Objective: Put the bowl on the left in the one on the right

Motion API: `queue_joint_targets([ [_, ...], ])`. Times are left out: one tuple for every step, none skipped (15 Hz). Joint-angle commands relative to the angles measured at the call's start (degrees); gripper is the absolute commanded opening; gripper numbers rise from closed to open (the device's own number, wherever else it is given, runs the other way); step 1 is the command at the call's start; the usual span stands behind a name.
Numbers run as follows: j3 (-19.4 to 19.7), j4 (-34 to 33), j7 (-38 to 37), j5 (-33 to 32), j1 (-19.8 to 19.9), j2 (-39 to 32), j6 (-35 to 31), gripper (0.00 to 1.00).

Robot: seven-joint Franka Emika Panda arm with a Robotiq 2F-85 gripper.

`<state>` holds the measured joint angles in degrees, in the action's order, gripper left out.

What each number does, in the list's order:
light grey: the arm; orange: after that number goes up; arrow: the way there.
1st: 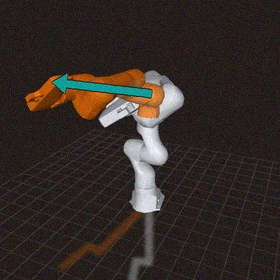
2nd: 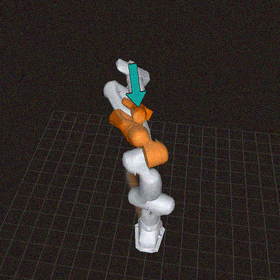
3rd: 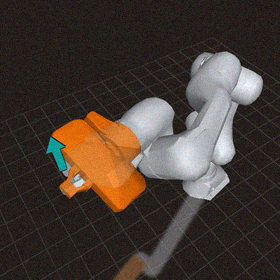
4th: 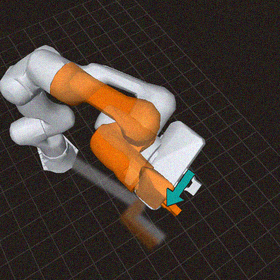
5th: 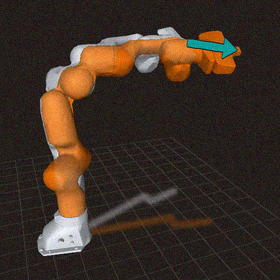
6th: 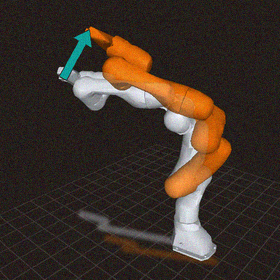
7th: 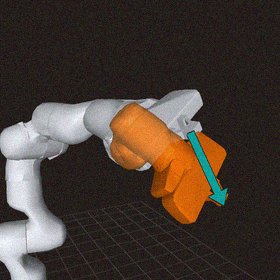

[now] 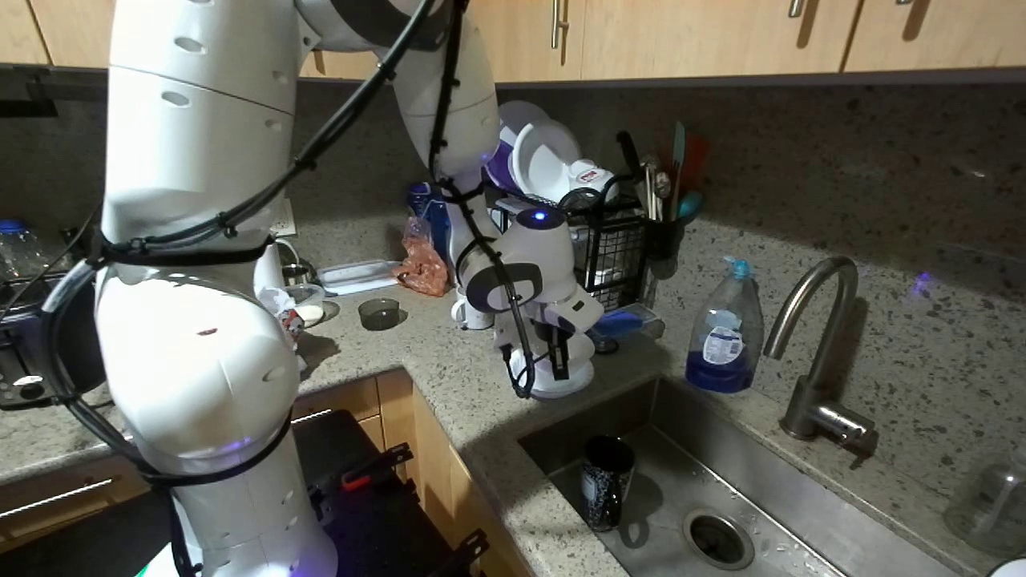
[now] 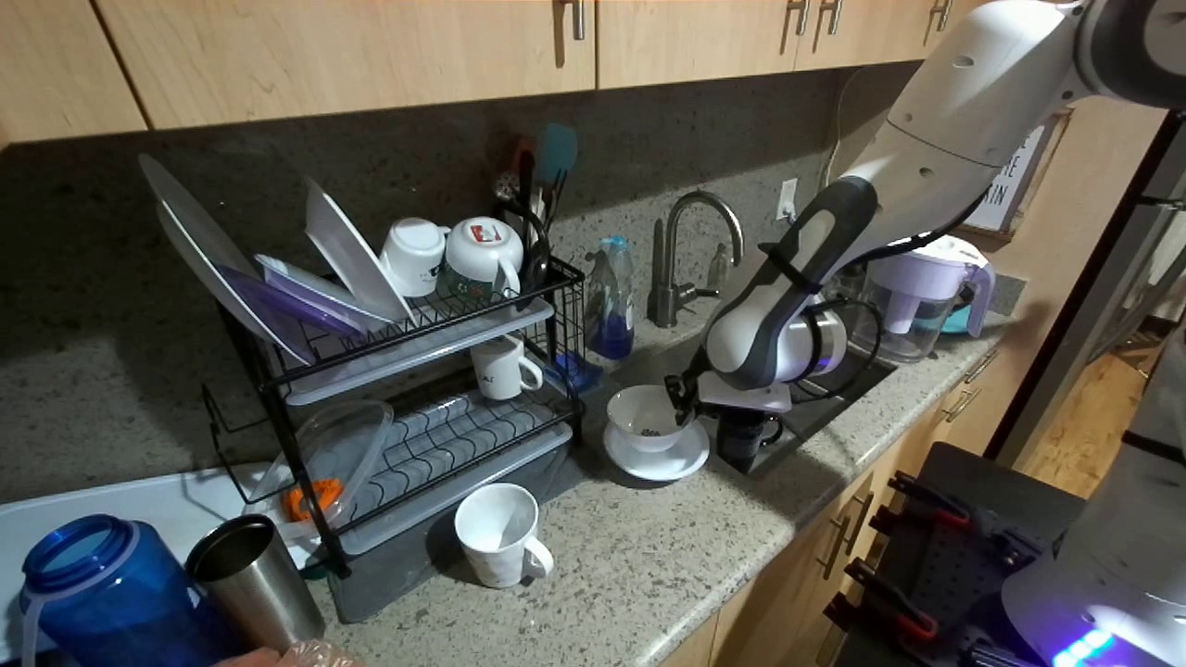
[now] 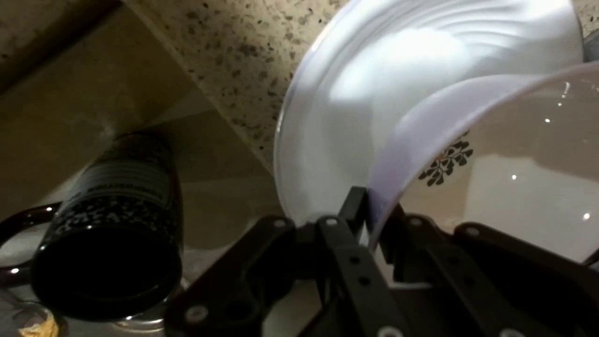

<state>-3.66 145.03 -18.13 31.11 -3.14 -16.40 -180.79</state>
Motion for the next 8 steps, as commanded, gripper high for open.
queue_joint_targets([
  [0.88, 2.26, -3.83, -2.52, -1.49, 1.7, -1.42, 0.05],
  [1.17, 2.43, -4.53, -2.99, -1.9, 1.67, -1.4, 0.05],
  [1.18, 2.53, -4.81, -3.32, -2.0, 1.65, -1.39, 0.05],
  [0.83, 2.55, -5.08, -3.41, -1.87, 1.61, -1.3, 0.05],
  [0.67, 2.53, -5.05, -3.5, -1.96, 1.46, -1.37, 0.05],
  [0.56, 2.34, -3.44, -1.84, -2.38, 1.16, -1.63, 0.05],
  [0.59, 2.19, -3.34, -1.92, -2.55, 0.91, -1.74, 0.05],
  [0.47, 2.02, -3.16, -1.97, -2.67, 0.59, -2.01, 0.05],
])
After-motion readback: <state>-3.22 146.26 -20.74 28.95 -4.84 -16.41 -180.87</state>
